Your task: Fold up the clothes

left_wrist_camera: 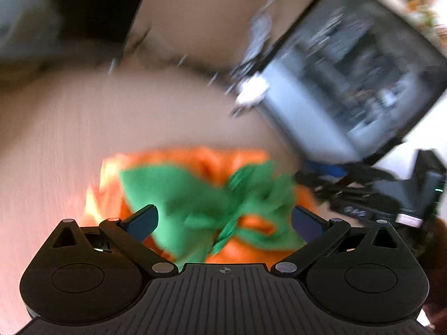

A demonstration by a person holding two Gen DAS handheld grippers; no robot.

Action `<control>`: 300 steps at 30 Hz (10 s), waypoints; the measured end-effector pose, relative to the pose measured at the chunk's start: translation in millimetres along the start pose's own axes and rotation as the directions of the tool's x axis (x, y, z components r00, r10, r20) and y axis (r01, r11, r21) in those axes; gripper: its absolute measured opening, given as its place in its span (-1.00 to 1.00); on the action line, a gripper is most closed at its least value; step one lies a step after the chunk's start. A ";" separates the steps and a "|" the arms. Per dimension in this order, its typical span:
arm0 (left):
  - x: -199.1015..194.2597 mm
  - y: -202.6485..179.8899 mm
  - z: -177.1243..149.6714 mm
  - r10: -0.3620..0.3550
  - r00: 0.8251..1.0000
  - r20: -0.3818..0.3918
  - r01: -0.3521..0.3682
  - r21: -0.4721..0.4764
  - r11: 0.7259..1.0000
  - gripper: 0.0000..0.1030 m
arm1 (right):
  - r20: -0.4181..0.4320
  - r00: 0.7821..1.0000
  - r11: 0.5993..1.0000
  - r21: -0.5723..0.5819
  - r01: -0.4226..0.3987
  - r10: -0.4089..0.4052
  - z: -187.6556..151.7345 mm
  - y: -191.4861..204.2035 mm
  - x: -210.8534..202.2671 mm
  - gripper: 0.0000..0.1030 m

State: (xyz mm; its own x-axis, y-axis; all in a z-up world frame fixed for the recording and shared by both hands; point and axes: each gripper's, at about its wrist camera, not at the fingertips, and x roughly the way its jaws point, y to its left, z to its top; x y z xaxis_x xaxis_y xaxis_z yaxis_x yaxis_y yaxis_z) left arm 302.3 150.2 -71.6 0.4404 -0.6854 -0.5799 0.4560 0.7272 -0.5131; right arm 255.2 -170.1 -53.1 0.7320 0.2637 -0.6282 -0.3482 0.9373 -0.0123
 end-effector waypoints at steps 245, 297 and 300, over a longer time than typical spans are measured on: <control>-37.2 5.5 -22.2 -0.066 0.996 -0.052 0.061 -0.091 0.994 0.67 | -0.223 0.936 0.962 0.093 -0.256 0.271 -45.3 47.9 18.7 -0.33; 51.8 4.2 5.1 -0.211 0.947 -0.243 0.158 -0.224 0.962 0.89 | -0.189 0.952 0.962 0.087 0.259 -0.239 -45.4 18.8 38.7 1.00; 69.4 7.4 -9.3 -0.168 0.948 -0.271 0.110 -0.215 0.970 0.89 | -0.232 0.933 0.938 0.149 0.312 -0.274 -60.3 24.7 50.9 1.00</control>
State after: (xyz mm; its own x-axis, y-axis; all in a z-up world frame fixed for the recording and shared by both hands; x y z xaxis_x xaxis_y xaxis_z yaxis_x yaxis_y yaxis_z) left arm 329.0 108.4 -121.5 0.1315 -0.7614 -0.6348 0.3245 0.6381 -0.6982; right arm 248.6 -147.3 -132.3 0.6429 -0.0636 -0.7633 -0.0110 0.9957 -0.0923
